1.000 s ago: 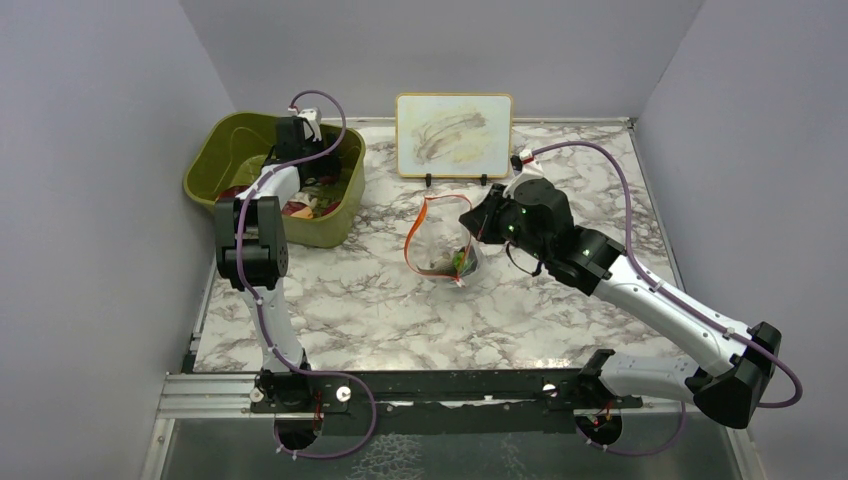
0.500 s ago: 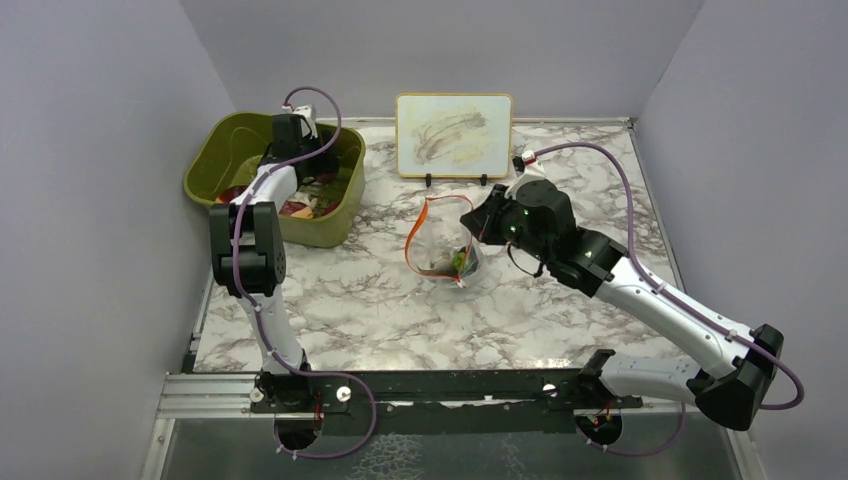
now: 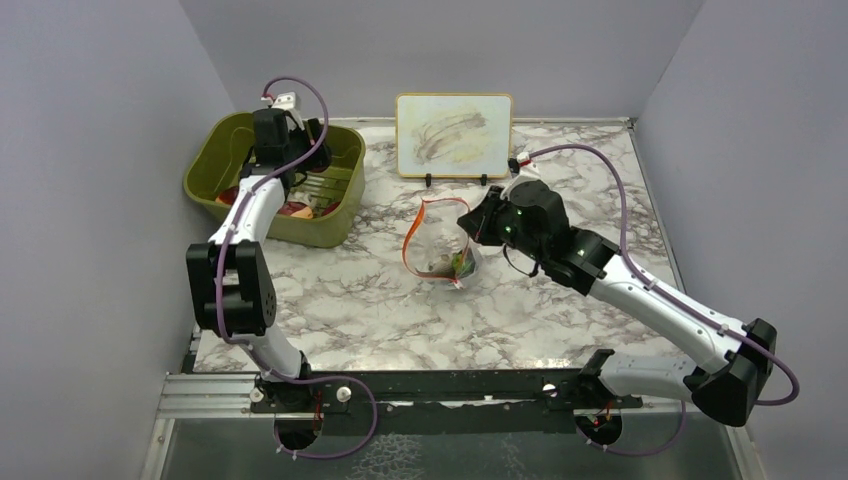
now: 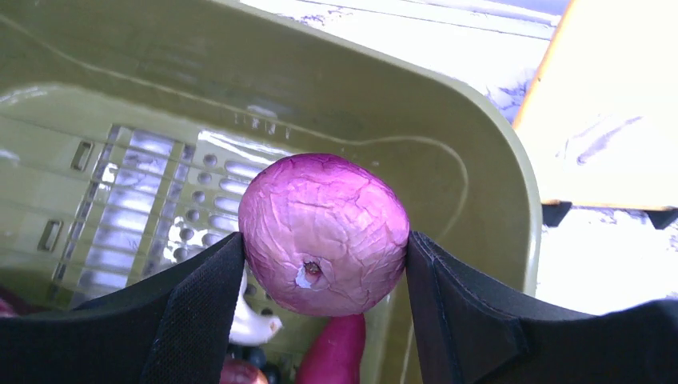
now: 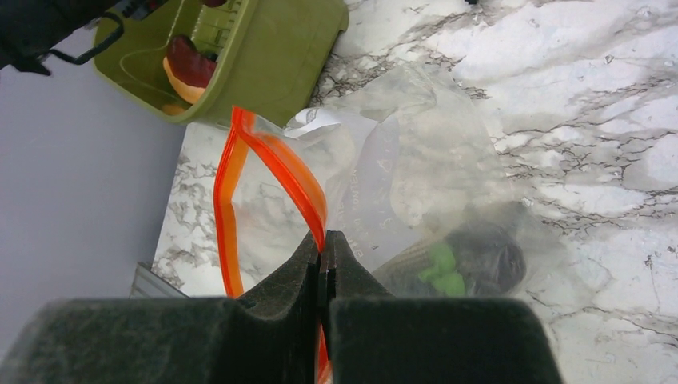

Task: Place the food in the zip-top bag and seal the zipper
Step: Pick up the fake vegetable from the bin, then place the fake vegetable in the zipper food storage bag.

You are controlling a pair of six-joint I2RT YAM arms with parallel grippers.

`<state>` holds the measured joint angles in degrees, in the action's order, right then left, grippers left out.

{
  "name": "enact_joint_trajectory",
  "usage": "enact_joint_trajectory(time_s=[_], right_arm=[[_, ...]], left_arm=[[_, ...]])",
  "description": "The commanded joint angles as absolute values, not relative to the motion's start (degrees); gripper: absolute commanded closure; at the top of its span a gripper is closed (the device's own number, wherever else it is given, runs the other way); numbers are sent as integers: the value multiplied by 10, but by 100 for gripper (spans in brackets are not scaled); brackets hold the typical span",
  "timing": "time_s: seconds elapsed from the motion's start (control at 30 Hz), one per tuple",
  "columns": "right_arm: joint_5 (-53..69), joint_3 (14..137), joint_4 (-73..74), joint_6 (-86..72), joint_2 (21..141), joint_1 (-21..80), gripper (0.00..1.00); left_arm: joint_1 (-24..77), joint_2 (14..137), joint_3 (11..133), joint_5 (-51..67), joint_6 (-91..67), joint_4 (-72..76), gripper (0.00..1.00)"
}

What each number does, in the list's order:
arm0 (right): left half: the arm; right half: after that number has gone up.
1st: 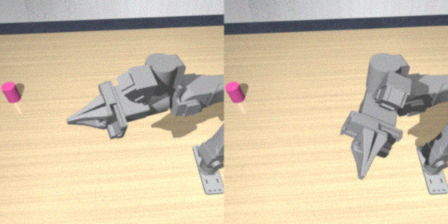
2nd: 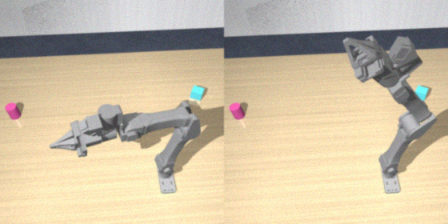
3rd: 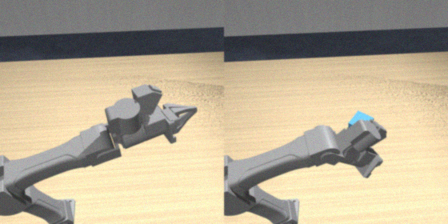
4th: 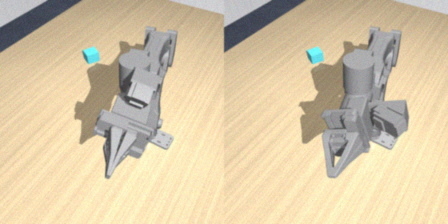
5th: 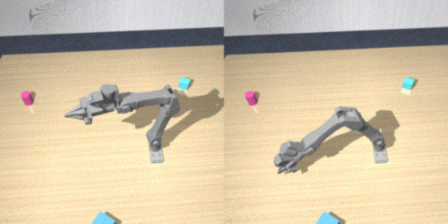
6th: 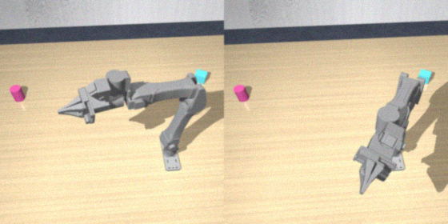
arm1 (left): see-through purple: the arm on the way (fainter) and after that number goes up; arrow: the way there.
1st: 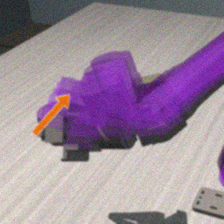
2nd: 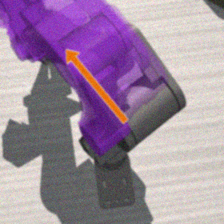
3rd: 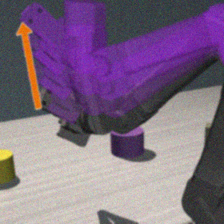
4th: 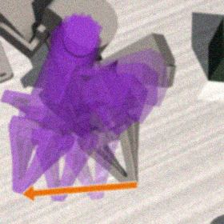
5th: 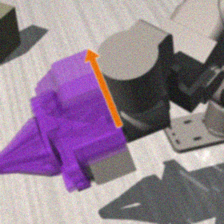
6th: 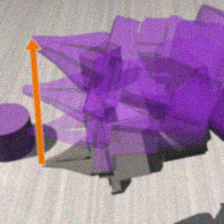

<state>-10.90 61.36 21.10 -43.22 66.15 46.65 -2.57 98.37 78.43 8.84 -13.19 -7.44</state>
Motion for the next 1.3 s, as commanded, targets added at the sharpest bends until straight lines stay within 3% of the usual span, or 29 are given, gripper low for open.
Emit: enact_joint_trajectory(time_s=[0.0,0.4,1.0,1.27], right_arm=[[-116,627,183,-427,680,464,99],[-139,667,180,-416,740,463,99],[-159,688,185,-434,769,457,99],[-155,684,175,-443,772,455,99]], left_arm=[[-28,908,737,111,-154,-82,58],[32,768,673,159,-199,-81,61],[142,711,703,426,-241,-112,63],[162,696,665,474,-266,-94,63]])
